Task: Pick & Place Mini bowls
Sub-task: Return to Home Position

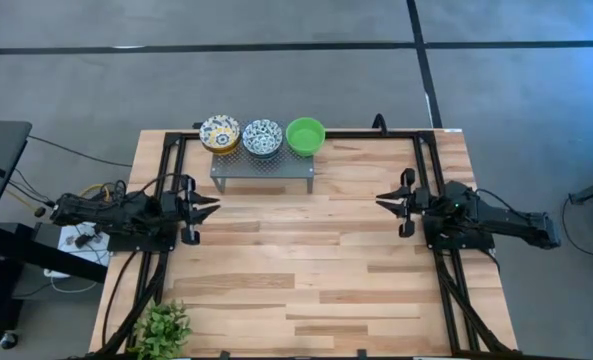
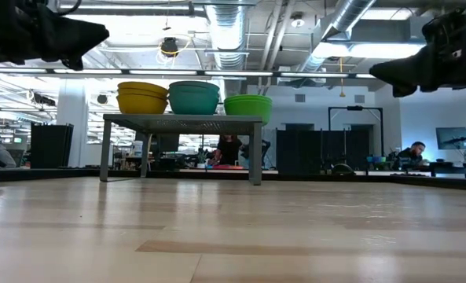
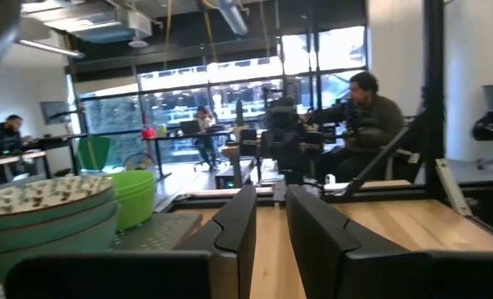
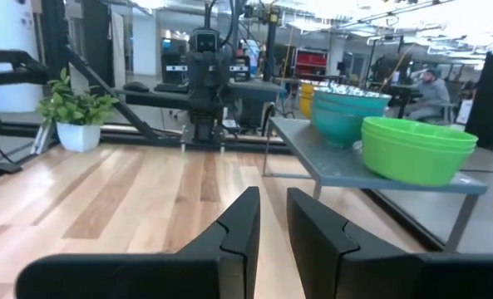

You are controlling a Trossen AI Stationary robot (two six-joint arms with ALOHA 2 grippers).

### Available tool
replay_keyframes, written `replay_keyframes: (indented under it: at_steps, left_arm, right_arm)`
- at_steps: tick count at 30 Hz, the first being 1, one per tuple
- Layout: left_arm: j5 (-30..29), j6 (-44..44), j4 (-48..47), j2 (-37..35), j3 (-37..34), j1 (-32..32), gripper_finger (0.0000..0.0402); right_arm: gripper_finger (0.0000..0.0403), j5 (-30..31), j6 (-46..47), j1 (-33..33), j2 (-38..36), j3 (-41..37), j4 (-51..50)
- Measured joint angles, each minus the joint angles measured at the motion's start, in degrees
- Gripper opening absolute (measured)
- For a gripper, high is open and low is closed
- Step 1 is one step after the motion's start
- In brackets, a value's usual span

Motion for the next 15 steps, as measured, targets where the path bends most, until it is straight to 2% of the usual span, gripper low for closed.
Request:
replay_keyframes:
  at_steps: [15]
  left_arm:
    - [-0.03,-0.11,0.21,1.03,0.00,1.63,0.0072]
  right_arm:
    - [0.0058,0.44,-0.50,-1.08,0.01,-0.04,-0.93]
